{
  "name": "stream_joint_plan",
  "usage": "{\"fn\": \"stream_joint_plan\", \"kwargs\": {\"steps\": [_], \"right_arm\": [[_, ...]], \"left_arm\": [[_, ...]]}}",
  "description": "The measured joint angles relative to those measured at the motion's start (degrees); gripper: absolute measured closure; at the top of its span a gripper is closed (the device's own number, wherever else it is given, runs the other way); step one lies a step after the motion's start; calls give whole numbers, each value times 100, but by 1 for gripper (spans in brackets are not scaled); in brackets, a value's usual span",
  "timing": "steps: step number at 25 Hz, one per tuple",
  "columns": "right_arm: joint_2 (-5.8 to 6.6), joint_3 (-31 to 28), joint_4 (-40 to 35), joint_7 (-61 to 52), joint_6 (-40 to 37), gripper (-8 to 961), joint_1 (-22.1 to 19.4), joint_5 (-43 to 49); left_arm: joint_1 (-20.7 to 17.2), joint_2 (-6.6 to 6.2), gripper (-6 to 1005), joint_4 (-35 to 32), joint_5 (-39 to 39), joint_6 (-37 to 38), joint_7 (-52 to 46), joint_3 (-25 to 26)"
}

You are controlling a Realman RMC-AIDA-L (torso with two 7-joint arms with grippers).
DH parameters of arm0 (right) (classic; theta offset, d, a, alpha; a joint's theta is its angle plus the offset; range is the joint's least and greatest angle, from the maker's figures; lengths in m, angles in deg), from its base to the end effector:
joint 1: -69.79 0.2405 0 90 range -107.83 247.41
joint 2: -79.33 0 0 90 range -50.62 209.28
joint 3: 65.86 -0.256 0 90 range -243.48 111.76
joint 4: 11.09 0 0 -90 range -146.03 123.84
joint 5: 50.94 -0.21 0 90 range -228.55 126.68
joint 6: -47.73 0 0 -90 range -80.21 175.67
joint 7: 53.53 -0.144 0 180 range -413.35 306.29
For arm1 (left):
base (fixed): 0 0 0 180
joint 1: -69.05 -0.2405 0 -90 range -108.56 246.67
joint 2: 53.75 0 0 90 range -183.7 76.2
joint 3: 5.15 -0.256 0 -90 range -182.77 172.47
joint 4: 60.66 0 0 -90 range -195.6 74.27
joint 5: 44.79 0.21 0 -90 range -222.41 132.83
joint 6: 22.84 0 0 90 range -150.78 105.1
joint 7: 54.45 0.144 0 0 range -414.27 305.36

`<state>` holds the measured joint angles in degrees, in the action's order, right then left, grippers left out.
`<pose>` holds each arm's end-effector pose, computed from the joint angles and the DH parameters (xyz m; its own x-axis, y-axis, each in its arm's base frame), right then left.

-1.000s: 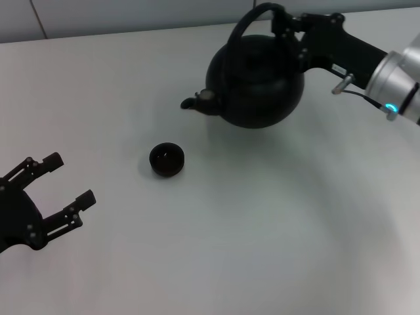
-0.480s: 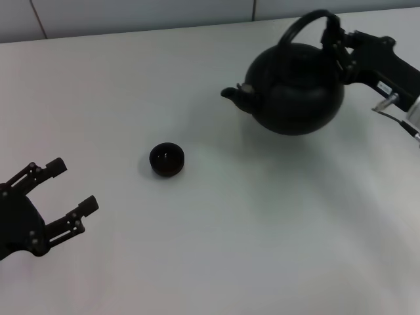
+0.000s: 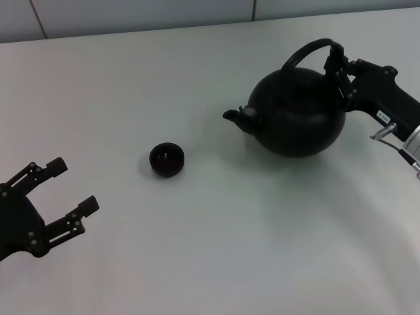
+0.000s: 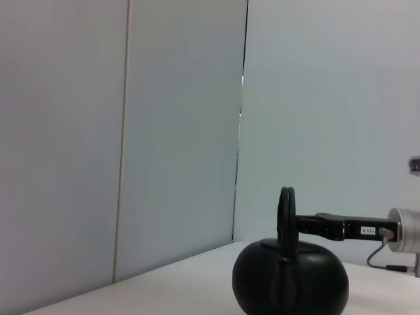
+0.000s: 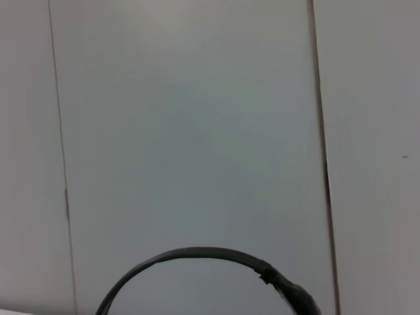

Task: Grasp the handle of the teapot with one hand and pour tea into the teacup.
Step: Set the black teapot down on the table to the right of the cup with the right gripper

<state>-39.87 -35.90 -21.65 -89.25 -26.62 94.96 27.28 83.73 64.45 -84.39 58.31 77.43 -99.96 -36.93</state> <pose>0.3240 0.3227 -0.0048 0.6738 -0.0297 -0.7383 -0.6597 -0.4743 -0.5829 -0.3216 0.2299 0.0032 0.7064 0.0594 0.7053 0.4193 -0.8379 -0.3494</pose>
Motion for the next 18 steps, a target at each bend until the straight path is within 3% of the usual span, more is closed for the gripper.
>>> {"fn": "stream_joint_plan", "kwargs": {"steps": [4,18], "right_arm": [[-4,-290,234,617,-71,865,-5,-9],[0,-318,406,752,112,864,37,-2]], "left_arm": [[3,6,153,0,-2,13,-15,10],[42,17,153,11,-2,23,-34,23]]}}
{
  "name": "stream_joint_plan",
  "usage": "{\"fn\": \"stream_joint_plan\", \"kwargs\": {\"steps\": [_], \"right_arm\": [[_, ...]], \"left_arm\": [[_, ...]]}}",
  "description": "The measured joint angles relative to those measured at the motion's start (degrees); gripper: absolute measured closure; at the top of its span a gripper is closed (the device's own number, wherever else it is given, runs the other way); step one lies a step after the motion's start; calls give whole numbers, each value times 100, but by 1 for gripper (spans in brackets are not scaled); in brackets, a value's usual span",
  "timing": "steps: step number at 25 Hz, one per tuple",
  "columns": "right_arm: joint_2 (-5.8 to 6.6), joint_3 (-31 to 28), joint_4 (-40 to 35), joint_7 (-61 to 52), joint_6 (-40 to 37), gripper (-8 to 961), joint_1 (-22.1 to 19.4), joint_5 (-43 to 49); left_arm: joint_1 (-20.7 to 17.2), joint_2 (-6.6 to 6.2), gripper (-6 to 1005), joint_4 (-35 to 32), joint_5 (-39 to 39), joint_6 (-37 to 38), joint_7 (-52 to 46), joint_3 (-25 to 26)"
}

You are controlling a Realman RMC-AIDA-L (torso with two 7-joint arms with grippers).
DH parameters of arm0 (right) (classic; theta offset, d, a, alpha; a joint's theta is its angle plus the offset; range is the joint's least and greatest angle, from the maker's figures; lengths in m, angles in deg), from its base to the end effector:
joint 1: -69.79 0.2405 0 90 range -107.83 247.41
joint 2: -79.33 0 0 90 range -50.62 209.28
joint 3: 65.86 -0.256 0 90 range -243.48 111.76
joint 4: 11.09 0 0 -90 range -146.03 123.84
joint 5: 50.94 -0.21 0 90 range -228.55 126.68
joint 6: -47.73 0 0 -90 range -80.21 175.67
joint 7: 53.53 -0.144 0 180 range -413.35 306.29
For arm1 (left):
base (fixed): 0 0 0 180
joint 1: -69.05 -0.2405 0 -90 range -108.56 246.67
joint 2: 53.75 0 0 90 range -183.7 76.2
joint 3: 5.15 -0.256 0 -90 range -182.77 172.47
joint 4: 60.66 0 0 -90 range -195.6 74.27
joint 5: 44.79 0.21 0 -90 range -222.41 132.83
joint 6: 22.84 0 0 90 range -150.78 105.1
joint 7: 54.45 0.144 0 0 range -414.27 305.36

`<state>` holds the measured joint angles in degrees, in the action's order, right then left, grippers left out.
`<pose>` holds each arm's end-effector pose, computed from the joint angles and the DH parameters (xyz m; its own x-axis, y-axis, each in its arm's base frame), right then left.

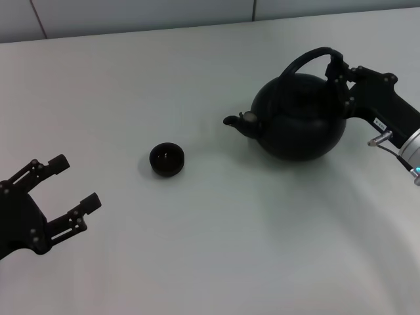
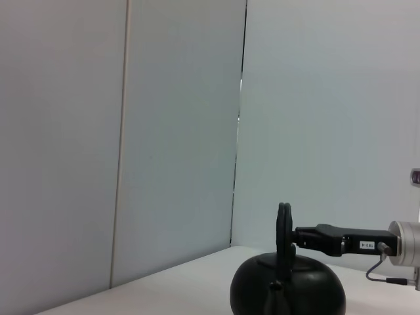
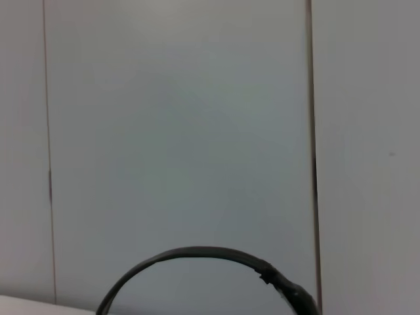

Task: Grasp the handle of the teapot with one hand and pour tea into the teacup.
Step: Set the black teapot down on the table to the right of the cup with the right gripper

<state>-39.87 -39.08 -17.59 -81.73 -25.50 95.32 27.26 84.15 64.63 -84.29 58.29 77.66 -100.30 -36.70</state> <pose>0.3285 0.3186 -0.0138 0.7124 -0.0180 -0.7015 -0.6377 -0.4339 -0.6365 -0.3189 0.2318 0.0024 0.6987 0.0582 0.7130 0.4199 -0.8403 -0.3429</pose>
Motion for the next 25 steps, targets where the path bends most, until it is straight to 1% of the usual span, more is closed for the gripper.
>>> {"fn": "stream_joint_plan", "kwargs": {"steps": [18,23,25], "right_arm": [[-5,-53,17,30,105,862,-35,-15],[-5,-167,27,29,112,701,-92,-17],[-5,-208,44,29,105,623,-105,-17]], "left_arm": [[-9,-1,153,-2,-18,17,-19,0],[-14,-7,153,-2,-18,34,-20,-1],[-13,-11,153,-2,-18,49,-20,0]]}}
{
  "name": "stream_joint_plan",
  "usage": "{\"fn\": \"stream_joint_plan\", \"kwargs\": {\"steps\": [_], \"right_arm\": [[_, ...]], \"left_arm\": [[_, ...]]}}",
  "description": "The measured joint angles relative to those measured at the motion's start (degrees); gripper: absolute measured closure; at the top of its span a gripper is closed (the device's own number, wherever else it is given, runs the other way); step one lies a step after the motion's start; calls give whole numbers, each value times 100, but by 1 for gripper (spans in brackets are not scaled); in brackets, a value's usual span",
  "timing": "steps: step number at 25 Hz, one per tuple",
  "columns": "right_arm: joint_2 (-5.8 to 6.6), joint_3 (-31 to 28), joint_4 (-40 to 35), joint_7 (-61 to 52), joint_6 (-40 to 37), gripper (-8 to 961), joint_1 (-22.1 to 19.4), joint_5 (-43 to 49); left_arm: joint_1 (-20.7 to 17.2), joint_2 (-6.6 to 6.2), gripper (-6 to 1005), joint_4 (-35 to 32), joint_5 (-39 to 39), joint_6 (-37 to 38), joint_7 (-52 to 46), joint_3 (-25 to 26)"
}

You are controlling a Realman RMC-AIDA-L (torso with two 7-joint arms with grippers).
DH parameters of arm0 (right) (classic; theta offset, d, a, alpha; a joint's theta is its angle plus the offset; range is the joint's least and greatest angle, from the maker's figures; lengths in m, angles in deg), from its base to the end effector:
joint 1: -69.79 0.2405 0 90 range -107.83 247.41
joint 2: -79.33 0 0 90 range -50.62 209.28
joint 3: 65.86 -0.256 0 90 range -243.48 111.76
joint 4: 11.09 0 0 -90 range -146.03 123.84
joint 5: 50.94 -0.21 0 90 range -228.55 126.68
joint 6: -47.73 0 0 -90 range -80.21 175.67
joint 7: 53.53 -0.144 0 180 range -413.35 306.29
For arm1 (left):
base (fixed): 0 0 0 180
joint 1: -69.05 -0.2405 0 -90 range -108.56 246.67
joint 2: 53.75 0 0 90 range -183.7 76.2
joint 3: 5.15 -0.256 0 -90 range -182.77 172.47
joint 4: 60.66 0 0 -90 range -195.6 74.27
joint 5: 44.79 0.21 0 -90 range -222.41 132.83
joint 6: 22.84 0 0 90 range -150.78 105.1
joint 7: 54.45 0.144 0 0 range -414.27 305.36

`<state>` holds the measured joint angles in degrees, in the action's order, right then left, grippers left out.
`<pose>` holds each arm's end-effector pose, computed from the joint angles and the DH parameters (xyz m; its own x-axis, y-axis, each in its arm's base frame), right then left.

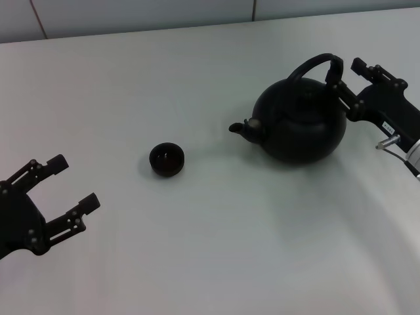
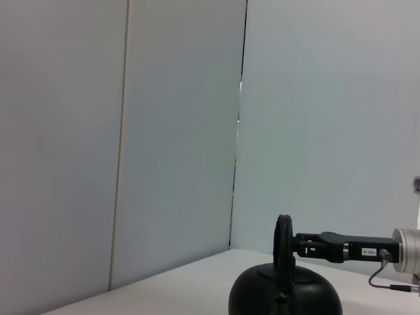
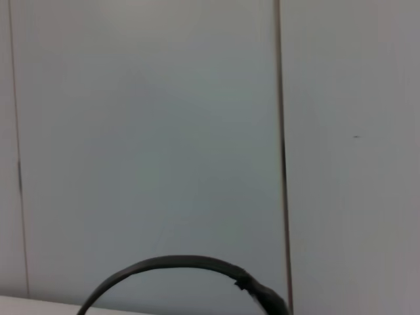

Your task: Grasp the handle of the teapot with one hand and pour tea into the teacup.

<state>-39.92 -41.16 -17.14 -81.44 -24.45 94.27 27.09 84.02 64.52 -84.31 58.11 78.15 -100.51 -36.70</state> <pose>0.3388 0.3134 -0.0118 0.7040 -0.0406 -0.7091 -0.6664 -0.3833 -0.6396 -0.3188 0.2308 0.0038 0.6941 0.0574 0.7176 0.4208 -0.8412 -0.3397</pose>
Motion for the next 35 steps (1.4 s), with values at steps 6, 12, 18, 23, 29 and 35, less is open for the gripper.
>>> {"fn": "stream_joint_plan", "kwargs": {"steps": [6,12,18,23,29,35], "right_arm": [[0,12,8,0,-167,273,-109,24],[-14,-30,66,0,-759,272,-528,0],[16,-91,161,-130,-1460,272,-895,2],[115,326,-876,-1362,-2335,272,-1120,897],[301,524,-3020,-3383,-2955,272,-846,2999],[465,578,-3910,-4225,-3236,272,-145,4529]], "left_arm": [[6,1,153,27,1,7,20,0],[38,1,153,131,1,-53,76,0],[199,-3,153,225,-58,-127,50,-9],[544,-161,153,40,86,-136,-427,-212],[1194,-658,153,-278,750,-93,-1688,-433],[1633,-859,153,-652,1412,24,-2512,-440]]}}
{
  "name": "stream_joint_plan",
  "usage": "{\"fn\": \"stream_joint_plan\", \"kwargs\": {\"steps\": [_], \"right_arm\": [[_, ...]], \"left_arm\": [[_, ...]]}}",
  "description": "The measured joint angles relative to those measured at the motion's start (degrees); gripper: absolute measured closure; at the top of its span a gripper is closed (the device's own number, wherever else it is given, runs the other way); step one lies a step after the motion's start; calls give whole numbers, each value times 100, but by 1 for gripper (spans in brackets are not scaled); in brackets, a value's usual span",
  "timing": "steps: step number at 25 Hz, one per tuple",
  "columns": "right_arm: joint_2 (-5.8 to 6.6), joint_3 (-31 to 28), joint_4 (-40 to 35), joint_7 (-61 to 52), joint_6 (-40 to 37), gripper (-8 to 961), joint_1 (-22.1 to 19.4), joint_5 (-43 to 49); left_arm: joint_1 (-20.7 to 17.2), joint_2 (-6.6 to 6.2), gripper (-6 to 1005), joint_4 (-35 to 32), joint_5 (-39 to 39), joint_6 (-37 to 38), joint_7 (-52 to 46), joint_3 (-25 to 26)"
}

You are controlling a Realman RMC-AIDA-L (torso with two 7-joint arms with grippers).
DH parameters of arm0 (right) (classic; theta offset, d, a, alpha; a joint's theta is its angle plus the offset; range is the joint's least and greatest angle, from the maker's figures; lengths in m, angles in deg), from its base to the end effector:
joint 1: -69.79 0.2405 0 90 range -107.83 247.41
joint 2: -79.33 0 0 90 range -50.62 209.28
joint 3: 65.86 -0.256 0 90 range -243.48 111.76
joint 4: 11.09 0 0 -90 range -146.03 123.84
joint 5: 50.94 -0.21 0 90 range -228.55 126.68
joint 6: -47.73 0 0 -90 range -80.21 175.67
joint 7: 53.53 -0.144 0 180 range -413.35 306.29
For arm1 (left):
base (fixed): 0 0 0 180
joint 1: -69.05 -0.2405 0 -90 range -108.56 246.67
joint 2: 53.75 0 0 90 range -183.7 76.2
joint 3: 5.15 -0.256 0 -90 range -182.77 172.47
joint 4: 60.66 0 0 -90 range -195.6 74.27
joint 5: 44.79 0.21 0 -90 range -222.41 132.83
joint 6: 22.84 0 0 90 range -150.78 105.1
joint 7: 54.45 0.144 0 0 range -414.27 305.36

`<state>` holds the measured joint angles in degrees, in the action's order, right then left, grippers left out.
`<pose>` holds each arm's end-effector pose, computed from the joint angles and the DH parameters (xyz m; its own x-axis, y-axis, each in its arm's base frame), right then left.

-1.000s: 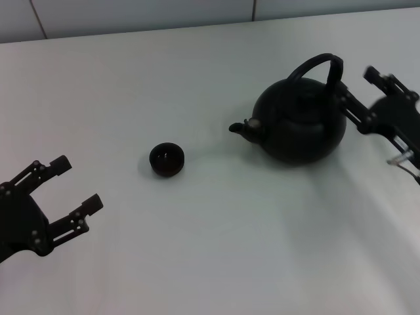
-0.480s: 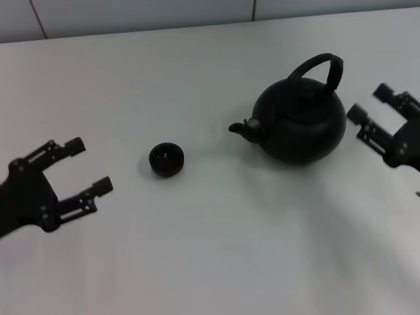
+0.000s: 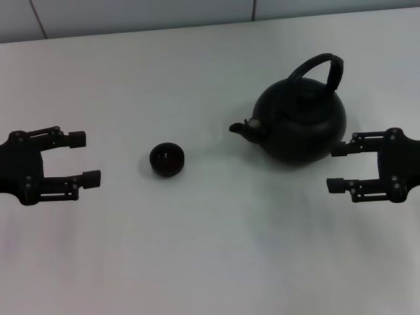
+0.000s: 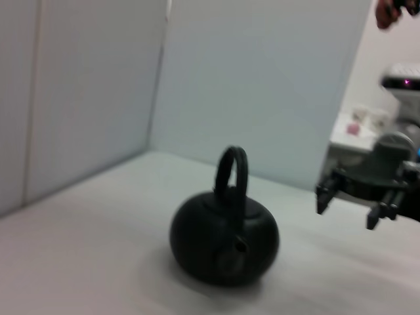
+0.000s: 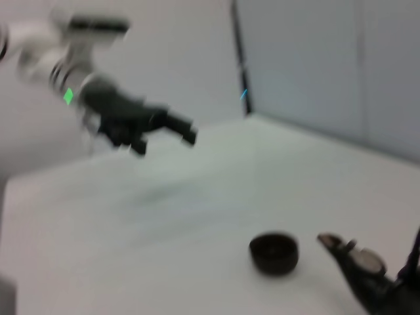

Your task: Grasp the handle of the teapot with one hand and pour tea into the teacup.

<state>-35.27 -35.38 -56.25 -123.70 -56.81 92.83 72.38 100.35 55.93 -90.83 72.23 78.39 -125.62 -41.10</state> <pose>0.3094 0.2789 0.0609 0.8781 -0.2392 -0.4144 -0.3413 -0.9201 -0.1920 -0.2817 0.3152 0.0483 0.8360 0.2545 0.4862 0.3338 -0.9391 -0.0823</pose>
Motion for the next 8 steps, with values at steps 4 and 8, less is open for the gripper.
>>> {"fn": "stream_joint_plan", "kwargs": {"steps": [4,8], "right_arm": [[-17,38,-265,-75,-26,272,241,277],[-13,88,-297,-78,30,272,332,344]], "left_arm": [[174,-7,153,-127,378,38,-245,1],[175,18,153,-188,435,66,-299,35]]}}
